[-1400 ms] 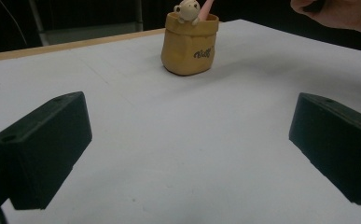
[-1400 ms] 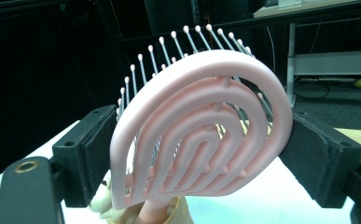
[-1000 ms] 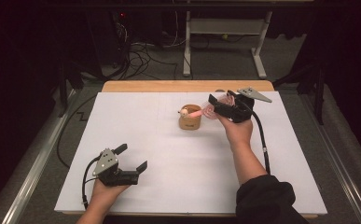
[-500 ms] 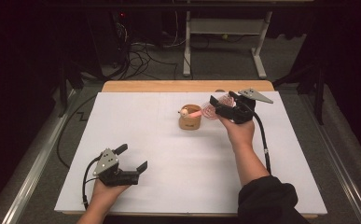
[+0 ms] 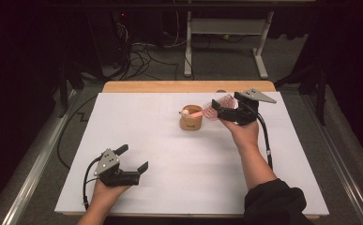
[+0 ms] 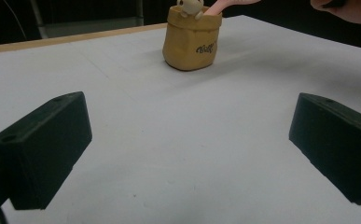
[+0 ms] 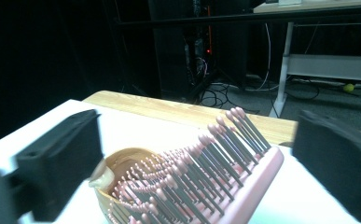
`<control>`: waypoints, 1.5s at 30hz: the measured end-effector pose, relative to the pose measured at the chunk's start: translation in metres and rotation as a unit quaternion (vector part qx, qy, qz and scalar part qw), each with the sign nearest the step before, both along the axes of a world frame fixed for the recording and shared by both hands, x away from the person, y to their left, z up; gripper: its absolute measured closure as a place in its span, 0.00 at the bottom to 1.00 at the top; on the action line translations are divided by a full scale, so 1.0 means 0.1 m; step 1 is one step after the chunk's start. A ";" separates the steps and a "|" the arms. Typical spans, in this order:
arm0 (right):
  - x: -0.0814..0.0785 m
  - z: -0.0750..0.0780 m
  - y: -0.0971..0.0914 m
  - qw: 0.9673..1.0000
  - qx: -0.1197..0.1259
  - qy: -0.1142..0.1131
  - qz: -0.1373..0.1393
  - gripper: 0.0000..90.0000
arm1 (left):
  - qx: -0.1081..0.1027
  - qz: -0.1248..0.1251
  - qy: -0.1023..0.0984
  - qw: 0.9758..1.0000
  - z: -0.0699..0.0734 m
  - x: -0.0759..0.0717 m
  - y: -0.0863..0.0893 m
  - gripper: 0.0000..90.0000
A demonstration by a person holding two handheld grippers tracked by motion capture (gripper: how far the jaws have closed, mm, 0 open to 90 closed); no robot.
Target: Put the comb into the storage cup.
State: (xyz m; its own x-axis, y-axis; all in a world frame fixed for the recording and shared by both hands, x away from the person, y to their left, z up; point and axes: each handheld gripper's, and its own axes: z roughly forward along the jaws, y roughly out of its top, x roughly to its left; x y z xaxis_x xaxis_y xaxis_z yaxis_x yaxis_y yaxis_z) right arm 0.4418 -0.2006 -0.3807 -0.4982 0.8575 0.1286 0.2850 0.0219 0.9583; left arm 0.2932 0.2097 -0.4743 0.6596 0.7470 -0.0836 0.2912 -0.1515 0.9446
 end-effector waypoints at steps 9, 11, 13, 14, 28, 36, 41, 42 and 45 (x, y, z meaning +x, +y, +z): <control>-0.14 0.08 -0.03 1.000 -0.023 -0.007 0.010 0.00 | 0.002 0.000 0.010 1.000 0.00 0.01 0.01 0.00; -0.20 0.10 -0.04 1.000 -0.023 -0.012 0.012 0.00 | 0.003 0.001 0.010 1.000 0.00 0.01 0.01 0.00; -0.26 0.11 -0.05 0.999 -0.027 -0.015 0.018 0.00 | 0.003 0.002 0.009 1.000 0.00 0.01 0.02 0.00; -0.29 0.12 -0.05 0.999 -0.027 -0.016 0.020 0.00 | 0.003 0.002 0.007 1.000 0.00 0.01 0.01 0.00; -0.64 -0.20 -0.14 0.998 -0.056 -0.013 0.034 0.00 | 0.004 0.009 0.005 1.000 0.00 0.02 0.02 0.00; -0.72 -0.54 -0.21 0.996 -0.078 0.012 0.033 0.00 | 0.003 0.012 0.002 1.000 0.01 0.02 0.04 0.00; -0.84 -0.65 -0.28 0.995 -0.095 0.023 0.033 0.00 | 0.007 0.013 0.003 1.000 0.01 0.02 0.04 0.00; -0.88 -0.66 -0.30 0.995 -0.096 0.018 0.033 0.00 | 0.007 0.013 0.002 1.000 0.01 0.02 0.04 0.00; -0.98 -0.68 -0.38 0.995 -0.098 0.017 0.032 0.00 | 0.007 0.014 0.000 1.000 0.01 0.02 0.05 0.00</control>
